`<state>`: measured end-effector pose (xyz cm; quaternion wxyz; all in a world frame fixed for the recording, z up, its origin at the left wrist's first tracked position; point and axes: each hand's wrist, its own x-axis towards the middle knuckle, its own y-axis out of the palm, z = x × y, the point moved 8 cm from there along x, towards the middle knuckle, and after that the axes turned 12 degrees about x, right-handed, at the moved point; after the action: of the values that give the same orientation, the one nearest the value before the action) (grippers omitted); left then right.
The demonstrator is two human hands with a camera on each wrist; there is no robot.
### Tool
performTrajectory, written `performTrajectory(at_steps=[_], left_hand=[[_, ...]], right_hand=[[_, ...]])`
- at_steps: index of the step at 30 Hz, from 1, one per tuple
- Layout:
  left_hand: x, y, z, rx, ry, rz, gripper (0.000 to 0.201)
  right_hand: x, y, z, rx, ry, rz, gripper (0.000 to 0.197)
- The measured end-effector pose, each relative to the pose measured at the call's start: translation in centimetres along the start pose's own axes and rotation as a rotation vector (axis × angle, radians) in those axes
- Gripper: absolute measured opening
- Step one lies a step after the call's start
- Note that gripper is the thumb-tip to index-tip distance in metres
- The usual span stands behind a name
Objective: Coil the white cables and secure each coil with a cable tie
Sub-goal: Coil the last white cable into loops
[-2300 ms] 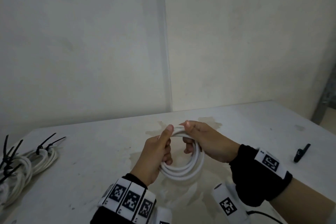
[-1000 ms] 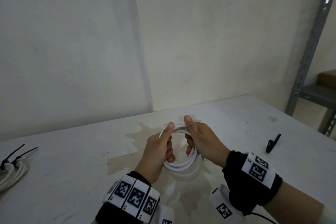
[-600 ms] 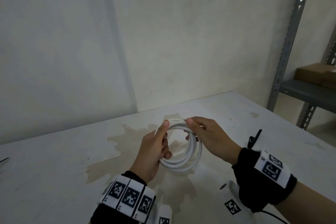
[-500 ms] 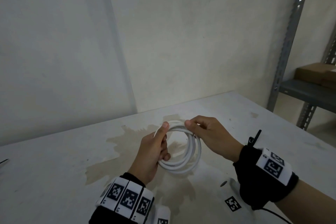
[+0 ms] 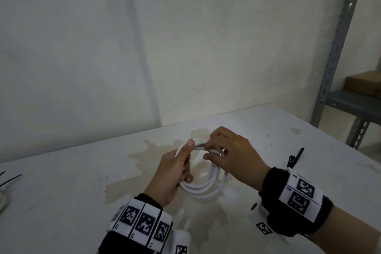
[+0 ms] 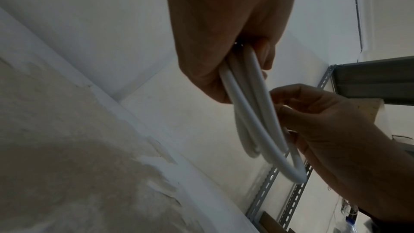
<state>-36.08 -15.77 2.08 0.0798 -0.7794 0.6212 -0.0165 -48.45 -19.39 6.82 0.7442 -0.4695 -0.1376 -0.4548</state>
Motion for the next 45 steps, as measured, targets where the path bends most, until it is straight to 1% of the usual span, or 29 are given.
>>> performTrajectory(at_steps=[3, 6, 8, 11, 13, 15, 17, 19, 20, 22, 25, 26, 31, 33, 35, 36, 38, 39, 41, 43, 45], left_hand=[[-0.4, -0.3, 0.0, 0.008, 0.007, 0.02, 0.031], [-0.5, -0.9, 0.1, 0.014, 0.01, 0.013, 0.02], [-0.5, -1.4, 0.3, 0.01, -0.007, -0.002, 0.019], [-0.5, -2.2, 0.4, 0.048, -0.01, -0.026, 0.013], [-0.6, -2.8, 0.5, 0.086, -0.004, -0.045, 0.013], [-0.7, -3.2, 0.6, 0.087, -0.005, -0.061, 0.013], [-0.9, -3.5, 0.8, 0.056, -0.015, -0.066, 0.014], [-1.1, -3.7, 0.8, 0.044, -0.016, -0.058, 0.016], [-1.1, -3.8, 0.8, 0.05, -0.012, -0.05, 0.016], [-1.3, -4.1, 0.6, 0.061, -0.002, -0.034, 0.015], [-1.5, -5.0, 0.4, 0.013, 0.011, -0.034, 0.014], [-1.6, -5.3, 0.3, 0.002, 0.018, -0.035, 0.015], [-2.0, -5.6, 0.5, 0.003, 0.017, -0.056, 0.025], [-2.1, -5.1, 0.7, 0.017, 0.006, -0.048, 0.027], [-2.1, -4.4, 0.6, 0.023, 0.0, -0.033, 0.028], [-2.1, -4.1, 0.4, 0.017, 0.004, -0.024, 0.027], [-2.1, -3.7, -0.1, -0.009, 0.018, -0.009, 0.026], [-2.1, -3.4, -0.2, -0.026, 0.022, -0.003, 0.027], [-2.1, -2.9, -0.4, -0.056, 0.025, 0.002, 0.03], [-2.2, -2.7, -0.2, -0.041, 0.027, -0.008, 0.033], [-2.2, -3.2, -0.3, 0.083, 0.051, -0.033, 0.031]], right_hand=[[0.3, 0.5, 1.1, -0.12, -0.058, -0.016, 0.023], [0.4, 1.1, 2.0, -0.215, -0.103, -0.039, 0.023], [0.6, 1.5, 2.4, -0.235, -0.137, -0.025, 0.022], [1.0, 1.8, 2.4, -0.207, -0.149, 0.013, 0.014], [1.2, 1.8, 2.2, -0.111, -0.103, 0.022, 0.018], [1.4, 2.0, 1.5, -0.008, 0.008, 0.045, 0.022], [1.2, 2.3, 0.6, 0.089, 0.124, 0.081, 0.015], [1.0, 2.4, 0.5, 0.181, 0.148, 0.047, 0.005], [1.0, 2.2, 0.6, 0.218, 0.15, 0.026, 0.004], [1.0, 2.0, 0.3, 0.28, 0.177, -0.006, 0.012], [1.1, 1.1, -1.0, 0.514, 0.337, -0.09, 0.017], [1.1, 1.0, -1.2, 0.57, 0.367, -0.094, 0.017], [0.9, 2.4, -0.8, 0.51, 0.331, 0.113, 0.019], [0.6, 3.8, -0.7, 0.55, 0.39, 0.195, 0.015], [0.3, 5.2, -0.3, 0.634, 0.453, 0.253, 0.005], [0.3, 5.5, -0.1, 0.647, 0.458, 0.258, 0.012], [0.6, 5.7, 0.4, 0.615, 0.409, 0.25, 0.035], [0.8, 5.5, 0.7, 0.581, 0.375, 0.227, 0.038], [1.2, 5.2, 0.6, 0.558, 0.353, 0.171, 0.032], [1.2, 5.2, 0.4, 0.598, 0.375, 0.123, 0.026], [1.1, 5.2, 0.5, 0.562, 0.366, 0.124, 0.022]])
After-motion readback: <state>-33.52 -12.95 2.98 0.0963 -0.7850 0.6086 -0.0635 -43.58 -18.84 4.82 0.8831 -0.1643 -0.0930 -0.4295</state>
